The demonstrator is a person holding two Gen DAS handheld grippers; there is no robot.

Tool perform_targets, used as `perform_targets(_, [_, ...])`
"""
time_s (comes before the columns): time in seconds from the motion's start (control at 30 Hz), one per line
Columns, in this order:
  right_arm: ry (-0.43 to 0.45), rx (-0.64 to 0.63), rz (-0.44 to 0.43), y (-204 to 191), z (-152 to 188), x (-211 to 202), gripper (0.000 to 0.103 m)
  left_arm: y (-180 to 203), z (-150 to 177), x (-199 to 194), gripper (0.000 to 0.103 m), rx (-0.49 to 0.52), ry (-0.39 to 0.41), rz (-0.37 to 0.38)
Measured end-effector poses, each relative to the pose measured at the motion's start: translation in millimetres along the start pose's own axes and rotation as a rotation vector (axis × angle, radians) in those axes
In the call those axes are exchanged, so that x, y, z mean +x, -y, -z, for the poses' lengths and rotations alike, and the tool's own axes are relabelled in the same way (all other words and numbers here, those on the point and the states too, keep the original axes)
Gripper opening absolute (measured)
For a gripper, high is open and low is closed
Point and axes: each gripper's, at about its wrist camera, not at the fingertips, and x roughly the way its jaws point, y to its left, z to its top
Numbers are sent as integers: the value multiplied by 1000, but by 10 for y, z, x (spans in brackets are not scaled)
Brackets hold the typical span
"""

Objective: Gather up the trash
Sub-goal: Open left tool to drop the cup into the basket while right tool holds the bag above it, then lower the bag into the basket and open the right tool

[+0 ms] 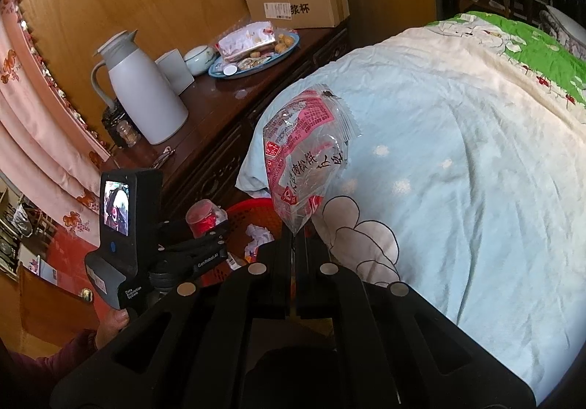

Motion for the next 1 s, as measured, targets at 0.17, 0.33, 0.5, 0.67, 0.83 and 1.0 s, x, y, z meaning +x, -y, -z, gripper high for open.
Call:
perform_targets(0.17, [2, -2, -8, -3, 6, -9, 2, -86, -10, -51, 81, -14, 3, -9])
perform_targets(0.33, [-1, -6, -18, -2, 15, -22, 2, -239, -4, -187, 84, -28, 14, -39])
perform_targets(0.5, [-42, -37, -50, -119, 39, 91, 2, -449, 101, -442, 87, -38, 41, -112])
perform_targets(0.67, [-91, -87, -85, -317, 67, 262, 2, -596, 197, -498, 87, -50, 6, -174])
perform_targets(0.83, [-157, -148, -115, -574, 112, 517, 2, -670, 337, -505, 88, -62, -32, -181])
perform_targets(1.0, [-225, -187, -127, -734, 143, 819, 2, -728, 432, -532, 88, -64, -24, -211])
